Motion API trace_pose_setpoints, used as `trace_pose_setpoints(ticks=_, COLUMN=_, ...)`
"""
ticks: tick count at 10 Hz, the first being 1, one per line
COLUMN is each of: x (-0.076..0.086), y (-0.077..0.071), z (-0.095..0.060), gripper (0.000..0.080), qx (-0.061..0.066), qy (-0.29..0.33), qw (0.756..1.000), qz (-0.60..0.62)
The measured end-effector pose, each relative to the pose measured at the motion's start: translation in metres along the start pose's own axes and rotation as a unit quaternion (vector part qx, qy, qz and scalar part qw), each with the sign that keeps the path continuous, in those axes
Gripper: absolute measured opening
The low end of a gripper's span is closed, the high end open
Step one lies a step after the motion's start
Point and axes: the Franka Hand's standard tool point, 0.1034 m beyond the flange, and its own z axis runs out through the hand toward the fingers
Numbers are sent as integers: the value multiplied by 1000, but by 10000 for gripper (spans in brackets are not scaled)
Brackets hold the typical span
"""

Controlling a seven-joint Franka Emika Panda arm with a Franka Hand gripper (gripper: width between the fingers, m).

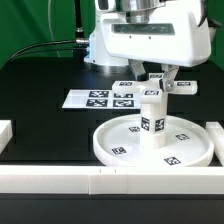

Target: Assemble round table

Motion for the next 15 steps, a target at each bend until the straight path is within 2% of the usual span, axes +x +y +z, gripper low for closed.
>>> trace_pose_setpoints(ticks=4, x=0, y=0, z=0, gripper=440, qx=2, qy=-2, qw=998, qz=59)
trace_pose_setpoints(ticks=5, x=-1, y=-1, z=-1, gripper=529, qx=1, qy=-3, qw=998, qz=55)
trace_pose_setpoints(ticks=6, x=-3, y=-2, z=-9, gripper=619, qx=-2, qy=-9, qw=999, qz=44)
trace_pose_setpoints(ticks=7, x=-5, y=-5, z=-18, gripper=619, qx=1, qy=-11, qw=999, qz=39)
trace_pose_setpoints(ticks=8, x=-5, y=-7, z=-22, gripper=643, qx=6, qy=-12, qw=999, qz=30)
trace_pose_setpoints(ticks=11, x=-6, y=-6, z=-19, gripper=649, qx=4, qy=-13, qw=1000, qz=-5)
trace_pose_setpoints(ticks=13, x=-8, y=-9, z=-18, gripper=649, qx=-16, qy=-2, qw=987, qz=-161)
trace_pose_setpoints(ticks=15, x=-10, y=-20, z=-23, gripper=649, qx=-25, qy=-10, qw=965, qz=-262)
